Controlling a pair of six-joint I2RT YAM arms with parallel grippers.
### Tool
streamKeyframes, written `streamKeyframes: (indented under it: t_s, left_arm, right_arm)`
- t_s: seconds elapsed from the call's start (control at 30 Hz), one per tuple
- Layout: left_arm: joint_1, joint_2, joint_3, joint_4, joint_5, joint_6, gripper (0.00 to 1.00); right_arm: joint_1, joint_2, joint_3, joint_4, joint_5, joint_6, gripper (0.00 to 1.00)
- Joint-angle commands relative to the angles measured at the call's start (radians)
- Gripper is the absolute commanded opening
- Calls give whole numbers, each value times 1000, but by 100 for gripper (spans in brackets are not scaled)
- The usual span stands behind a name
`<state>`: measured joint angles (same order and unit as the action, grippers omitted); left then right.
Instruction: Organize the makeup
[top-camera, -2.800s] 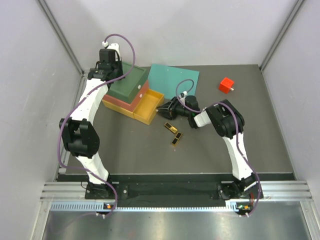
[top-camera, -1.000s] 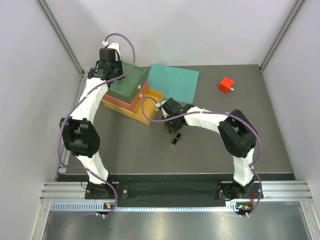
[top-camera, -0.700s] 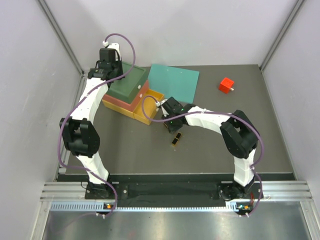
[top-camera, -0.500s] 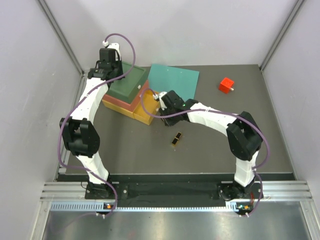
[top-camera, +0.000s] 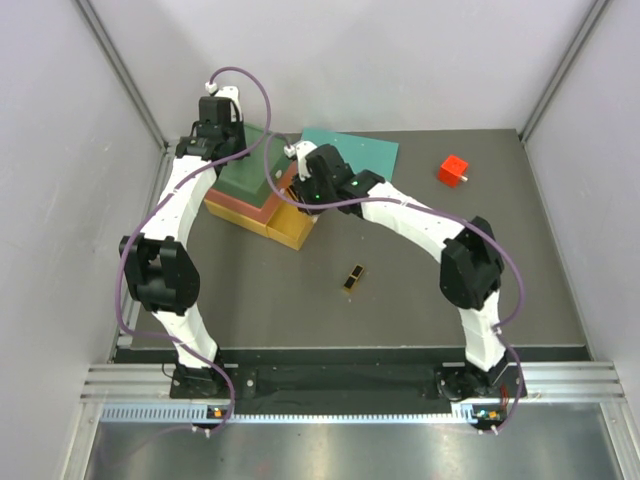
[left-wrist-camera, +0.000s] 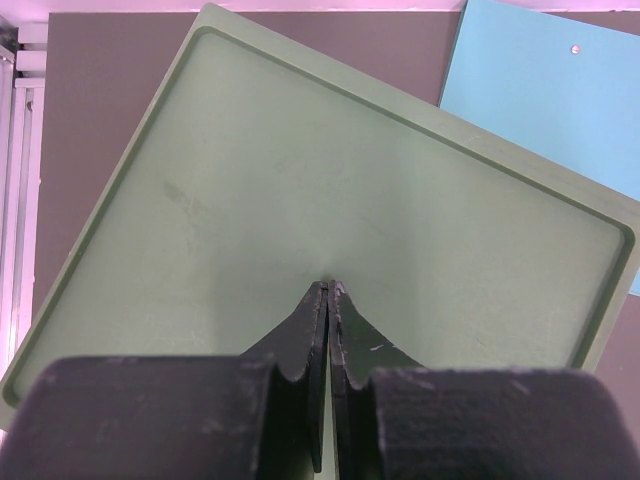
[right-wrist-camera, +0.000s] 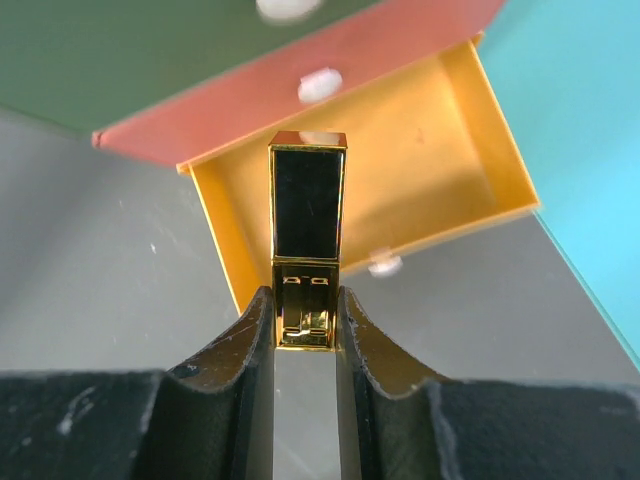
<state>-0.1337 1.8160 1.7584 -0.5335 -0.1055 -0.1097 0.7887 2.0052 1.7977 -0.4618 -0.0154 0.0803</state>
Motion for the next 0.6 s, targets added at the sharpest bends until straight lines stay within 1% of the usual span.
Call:
streamKeyframes:
  t_s: [0.0,0.17,0.43,0.47,0.53,0.57]
  left_arm:
    - [3,91,-82,-250,23,4,5]
    - [3,92,-85,-247,26,2,5]
    - [2,91,-85,-247,26,2,5]
    - [3,89,-86,-249,26,2,5]
    - [3,88,-86,-247,24,4,5]
    - [3,88,-86,-247,24,2,5]
  right_arm:
    - [-11,95,155,9,-31,45,0]
    - [-20,174,213,14,-31,72,0]
    - [-52,239,203,2,9,127,0]
    - [-54,241,197,2,9,130,4]
    - [-57,248,196,5,9,133,16]
    - [-57,248,196,8,11,134,18]
